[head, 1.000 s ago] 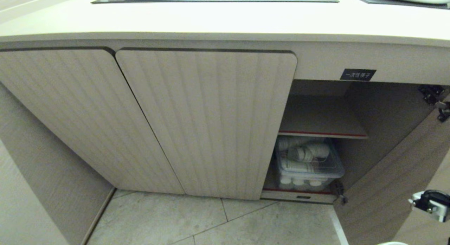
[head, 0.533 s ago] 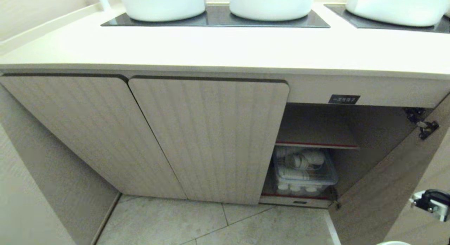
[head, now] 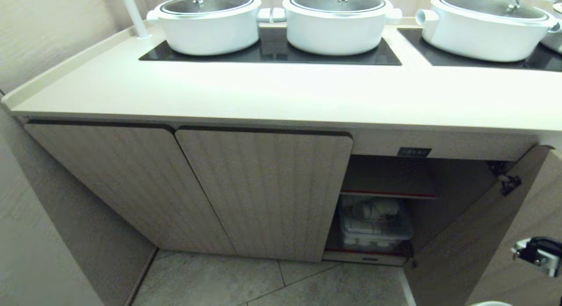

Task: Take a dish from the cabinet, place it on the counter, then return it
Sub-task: Place it on the table

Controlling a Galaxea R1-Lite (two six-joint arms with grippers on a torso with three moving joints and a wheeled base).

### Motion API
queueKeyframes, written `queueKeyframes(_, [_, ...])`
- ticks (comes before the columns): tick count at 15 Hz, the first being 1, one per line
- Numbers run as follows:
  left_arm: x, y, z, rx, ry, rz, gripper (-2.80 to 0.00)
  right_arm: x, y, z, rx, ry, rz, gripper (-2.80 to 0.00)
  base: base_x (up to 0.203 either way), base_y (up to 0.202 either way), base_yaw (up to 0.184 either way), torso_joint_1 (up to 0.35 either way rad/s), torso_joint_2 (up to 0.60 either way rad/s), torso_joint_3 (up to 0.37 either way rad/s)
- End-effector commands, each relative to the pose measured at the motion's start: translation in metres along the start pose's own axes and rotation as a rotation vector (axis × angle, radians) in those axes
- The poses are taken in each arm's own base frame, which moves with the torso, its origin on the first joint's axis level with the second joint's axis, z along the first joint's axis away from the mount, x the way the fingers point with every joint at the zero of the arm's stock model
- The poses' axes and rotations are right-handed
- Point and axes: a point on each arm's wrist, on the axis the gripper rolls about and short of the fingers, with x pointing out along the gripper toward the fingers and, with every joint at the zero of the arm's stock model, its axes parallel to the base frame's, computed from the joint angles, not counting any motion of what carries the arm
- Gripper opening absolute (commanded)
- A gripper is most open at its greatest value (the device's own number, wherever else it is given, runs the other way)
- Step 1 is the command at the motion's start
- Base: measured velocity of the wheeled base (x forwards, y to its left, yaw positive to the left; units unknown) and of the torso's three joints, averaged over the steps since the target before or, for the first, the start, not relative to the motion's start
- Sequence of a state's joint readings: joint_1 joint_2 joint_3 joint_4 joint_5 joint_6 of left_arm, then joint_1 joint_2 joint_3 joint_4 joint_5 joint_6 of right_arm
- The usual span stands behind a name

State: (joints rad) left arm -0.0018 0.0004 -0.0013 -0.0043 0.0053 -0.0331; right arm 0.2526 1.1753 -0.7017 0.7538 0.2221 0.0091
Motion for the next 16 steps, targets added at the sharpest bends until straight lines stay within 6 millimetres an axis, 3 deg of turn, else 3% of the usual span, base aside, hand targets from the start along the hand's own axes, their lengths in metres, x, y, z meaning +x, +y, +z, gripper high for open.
queueKeyframes(1, [-0.0001,0.0,0.0001,-0.001,-0.001,0.001,-2.8,-0.0008,0.0003,0.0002,0.0,0.001,0.002,-2.8,0.0,0.0,0.0,0.233,-0.54,-0.315])
queueKeyframes(10, [0.0001,0.0,-0.0003,-0.001,0.0,0.001,-2.8,-0.0041,0.0012,0.0006,0.0,0.006,0.004,-2.8,0.0,0.0,0.0,0.268,-0.58,-0.315])
queueKeyframes(16, [-0.0001,0.0,0.0001,-0.001,-0.001,0.001,-2.8,-0.0084,0.0021,0.0042,-0.001,-0.008,0.004,-2.8,0.0,0.0,0.0,0.18,-0.37,-0.198])
